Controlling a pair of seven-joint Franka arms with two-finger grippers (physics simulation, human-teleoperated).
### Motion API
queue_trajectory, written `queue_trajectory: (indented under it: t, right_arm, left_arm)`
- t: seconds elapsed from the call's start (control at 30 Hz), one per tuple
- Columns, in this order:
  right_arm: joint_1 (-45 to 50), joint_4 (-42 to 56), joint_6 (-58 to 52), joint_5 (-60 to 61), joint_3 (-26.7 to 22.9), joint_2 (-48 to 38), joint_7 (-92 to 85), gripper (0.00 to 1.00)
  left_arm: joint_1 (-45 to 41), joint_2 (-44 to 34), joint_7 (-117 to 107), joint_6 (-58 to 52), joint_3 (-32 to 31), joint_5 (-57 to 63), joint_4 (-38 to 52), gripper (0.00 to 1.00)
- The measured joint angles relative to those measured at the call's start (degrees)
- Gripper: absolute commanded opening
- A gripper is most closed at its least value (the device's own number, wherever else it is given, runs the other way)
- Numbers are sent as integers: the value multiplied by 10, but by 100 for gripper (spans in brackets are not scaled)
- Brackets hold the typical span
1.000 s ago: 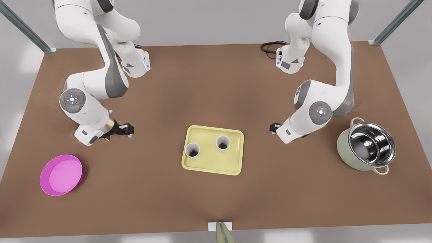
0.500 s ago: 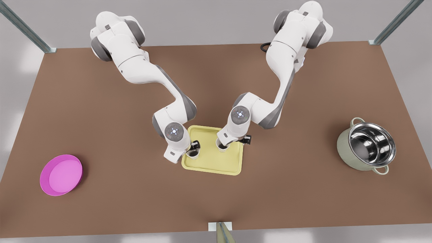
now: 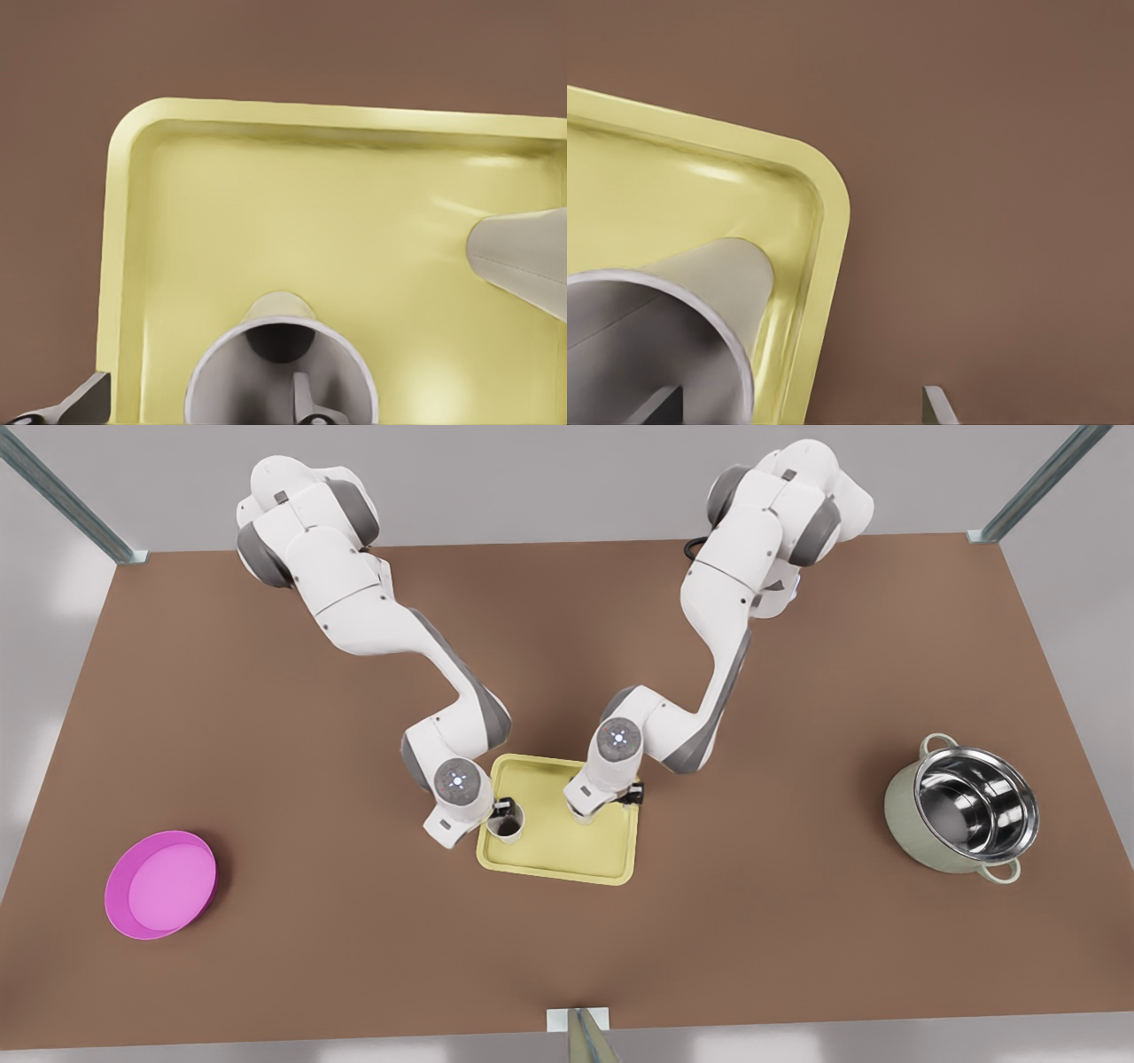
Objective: Use the left arm to pick up the white IKEA cup from the tray and place it on the middle-left position; use the right arm to pick up the white IKEA cup from the tray and place it on the middle-right position
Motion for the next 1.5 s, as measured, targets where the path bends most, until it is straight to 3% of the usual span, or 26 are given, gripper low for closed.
queue_trajectory:
  t: [0.03, 0.07, 0.1, 0.13, 0.17, 0.2, 0.23, 0.3, 0.33, 0.47, 0.57, 0.8, 0.97, 1.27, 1.3, 1.33, 1.37, 1.4, 1.43, 1.5]
  right_arm:
    - [0, -6, 2, 0, 1, 0, 3, 100]
    - [0, -10, 4, 0, 2, 0, 6, 98]
    - [0, -12, 6, 0, 2, 0, 9, 94]
    - [3, -13, 8, 0, 3, 0, 12, 64]
    - [5, -13, 11, 0, 3, 0, 14, 46]
    - [8, -13, 14, 0, 3, 0, 16, 40]
    - [10, -13, 17, 0, 3, 0, 18, 34]
    - [11, -11, 23, 3, 3, 0, 20, 14]
    - [11, -10, 28, 8, 3, 0, 19, 14]
    - [11, -10, 38, 8, 3, 0, 22, 14]
    - [9, -10, 42, 9, 2, -2, 24, 14]
    - [-15, -14, 40, 13, 1, -59, 28, 14]
    - [-99, -75, 32, 54, 2, -99, 10, 16]
    - [-133, -97, 33, 70, 1, -74, -32, 16]
    - [-133, -98, 33, 71, 1, -73, -36, 30]
    - [-133, -98, 33, 69, 1, -72, -38, 52]
    - [-133, -98, 33, 67, 1, -72, -40, 64]
    - [-133, -98, 32, 64, 2, -72, -41, 73]
    - [-133, -97, 31, 59, 2, -72, -40, 83]
    - [-133, -97, 29, 54, 2, -72, -39, 89]
  left_arm:
    - [0, 6, -5, 7, 0, 0, 0, 100]
    - [0, 10, -10, 12, 1, 1, 0, 91]
    - [-1, 12, -15, 17, 1, 1, 0, 75]
    - [-1, 13, -19, 21, 1, 1, 1, 55]
    - [-1, 14, -23, 25, 2, 1, 2, 39]
    - [0, 14, -28, 27, 2, 0, 3, 24]
    - [-1, 13, -33, 30, 2, -1, 5, 14]
    - [-1, 12, -44, 33, 2, -2, 8, 4]
    - [-1, 12, -51, 34, 1, -1, 8, 0]
    - [-2, 5, -81, 33, 2, 6, 9, 0]
    - [21, -53, -94, -8, 7, 9, 14, 0]
    - [190, -77, -3, -139, 72, 11, 54, 0]
    - [236, -30, 86, -112, 75, 11, 53, 0]
    - [241, 23, 192, -15, 75, -4, 55, 0]
    - [241, 26, 201, -7, 75, -4, 55, 0]
    - [241, 28, 208, 0, 75, -4, 55, 7]
    - [241, 29, 217, 6, 75, -6, 54, 15]
    - [241, 31, 226, 11, 75, -9, 54, 65]
    - [242, 31, 237, 15, 75, -13, 54, 100]
    - [241, 31, 265, 22, 75, -31, 55, 100]
